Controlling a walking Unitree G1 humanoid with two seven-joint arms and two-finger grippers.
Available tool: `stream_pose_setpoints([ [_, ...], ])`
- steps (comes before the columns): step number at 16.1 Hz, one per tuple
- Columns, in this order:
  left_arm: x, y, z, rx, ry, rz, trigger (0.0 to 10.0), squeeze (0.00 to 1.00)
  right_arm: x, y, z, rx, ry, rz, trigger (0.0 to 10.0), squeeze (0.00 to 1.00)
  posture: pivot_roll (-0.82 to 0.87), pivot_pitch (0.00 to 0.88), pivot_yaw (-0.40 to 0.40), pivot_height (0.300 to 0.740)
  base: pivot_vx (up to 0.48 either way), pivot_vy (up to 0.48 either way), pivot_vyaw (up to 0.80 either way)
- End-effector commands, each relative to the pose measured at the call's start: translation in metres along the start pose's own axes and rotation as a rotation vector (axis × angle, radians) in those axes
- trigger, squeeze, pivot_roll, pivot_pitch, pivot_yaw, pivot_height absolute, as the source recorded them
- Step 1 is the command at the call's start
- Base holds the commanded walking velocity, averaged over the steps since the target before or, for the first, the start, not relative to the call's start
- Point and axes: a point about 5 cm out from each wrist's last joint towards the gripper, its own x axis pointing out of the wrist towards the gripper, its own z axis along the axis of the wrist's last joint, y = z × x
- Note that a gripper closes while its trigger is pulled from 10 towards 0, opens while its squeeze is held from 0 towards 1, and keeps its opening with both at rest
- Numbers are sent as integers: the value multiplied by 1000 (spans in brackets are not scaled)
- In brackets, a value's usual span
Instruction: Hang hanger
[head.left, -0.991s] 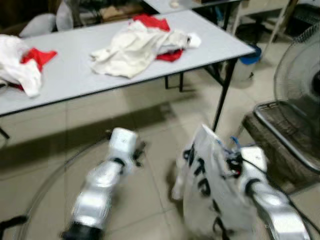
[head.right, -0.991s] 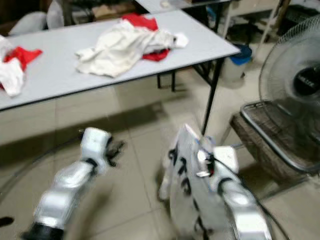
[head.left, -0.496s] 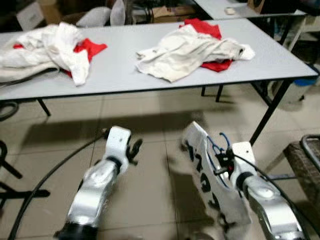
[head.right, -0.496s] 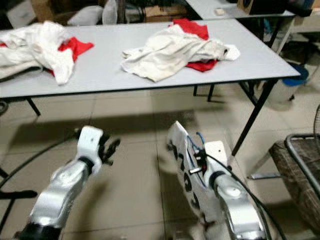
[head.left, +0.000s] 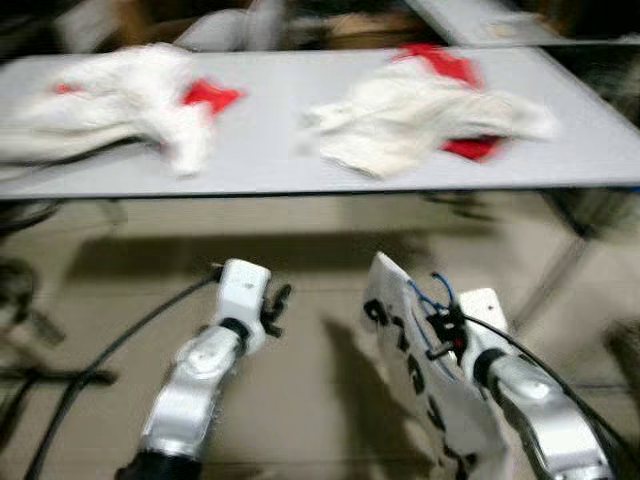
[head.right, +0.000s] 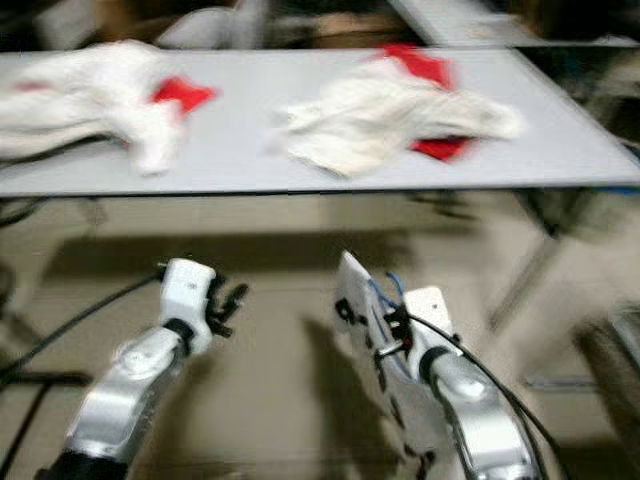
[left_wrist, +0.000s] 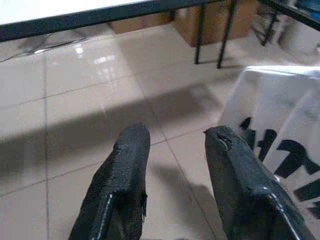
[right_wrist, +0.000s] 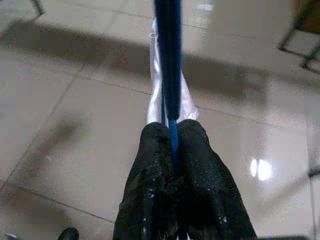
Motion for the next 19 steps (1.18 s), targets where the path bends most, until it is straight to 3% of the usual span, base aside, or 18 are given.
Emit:
stream_pose_setpoints([
  [1, 1, 8, 1, 6, 0, 19, 10000, 0, 2, 4, 12, -13, -56, 15, 10000, 0, -56, 23, 55, 740, 304, 0, 800],
  [4, 6, 6, 6, 7, -14, 14, 10000, 0, 3, 1, 13, -18, -64, 19, 10000, 0, -36, 12, 46, 740, 309, 0, 800],
  [9, -4, 12, 2, 20, -2, 30, 10000, 0, 12, 5, 13, -8, -69, 27, 10000, 0, 11, 19, 35, 740, 313, 0, 800],
  [13, 0, 15, 3, 27, 5, 24, 10000, 0, 10, 7, 14, -18, -81, -1, 10000, 0, -30, 18, 71, 740, 322, 0, 800],
  [16, 8, 10, 7, 25, -3, 1, 10000, 0, 6, -1, 11, -15, -91, -75, 10000, 0, -48, 11, 87, 740, 324, 0, 156],
  [19, 13, 6, 8, 24, -9, -4, 10000, 0, 5, -1, 13, -20, -114, -75, 10000, 0, -31, 0, 71, 740, 326, 0, 0],
])
